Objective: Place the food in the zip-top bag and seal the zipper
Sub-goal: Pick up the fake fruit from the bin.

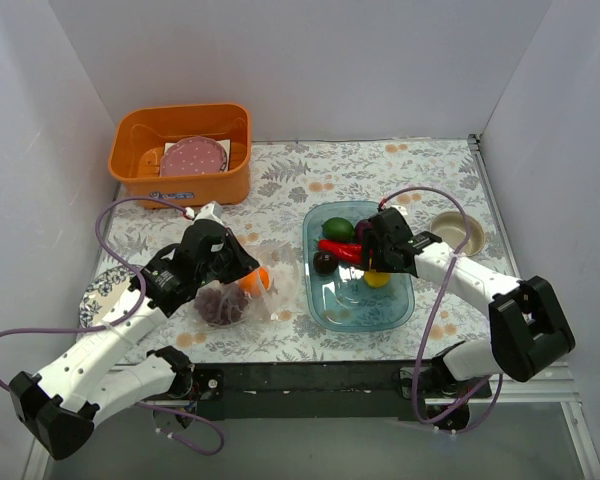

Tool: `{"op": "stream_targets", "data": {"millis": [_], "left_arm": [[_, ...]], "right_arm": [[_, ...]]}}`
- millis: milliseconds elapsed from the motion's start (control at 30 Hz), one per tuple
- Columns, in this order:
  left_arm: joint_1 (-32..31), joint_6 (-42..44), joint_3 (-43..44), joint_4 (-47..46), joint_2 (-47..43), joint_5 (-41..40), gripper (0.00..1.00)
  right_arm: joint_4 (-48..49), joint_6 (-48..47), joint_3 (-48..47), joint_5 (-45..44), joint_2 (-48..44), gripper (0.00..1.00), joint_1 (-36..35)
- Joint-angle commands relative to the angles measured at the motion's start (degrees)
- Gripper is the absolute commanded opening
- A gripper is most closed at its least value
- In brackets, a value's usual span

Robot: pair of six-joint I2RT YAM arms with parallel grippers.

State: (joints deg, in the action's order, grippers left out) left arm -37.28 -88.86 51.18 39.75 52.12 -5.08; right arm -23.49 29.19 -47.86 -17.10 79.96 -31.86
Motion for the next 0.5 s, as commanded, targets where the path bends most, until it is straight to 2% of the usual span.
{"op": "stream_targets", "data": {"millis": [0, 200, 467], "left_arm": [[-0.2, 0.7, -0.8, -1.2, 0.1, 1.0, 0.0], [-0.2, 0.7, -0.9, -1.4, 0.6, 1.4, 0.0], [-0.2, 0.8, -0.4, -1.3, 0.8, 1.5, 0.0]], "right_arm": [[3.0, -4.4, 3.6, 7.9, -3.6, 0.77, -0.2], [3.6, -6.4, 5.7, 9.5, -6.4, 0.86, -0.4], [1.8, -6.3, 4.5, 8.4, -6.8, 0.86, -0.4]]}}
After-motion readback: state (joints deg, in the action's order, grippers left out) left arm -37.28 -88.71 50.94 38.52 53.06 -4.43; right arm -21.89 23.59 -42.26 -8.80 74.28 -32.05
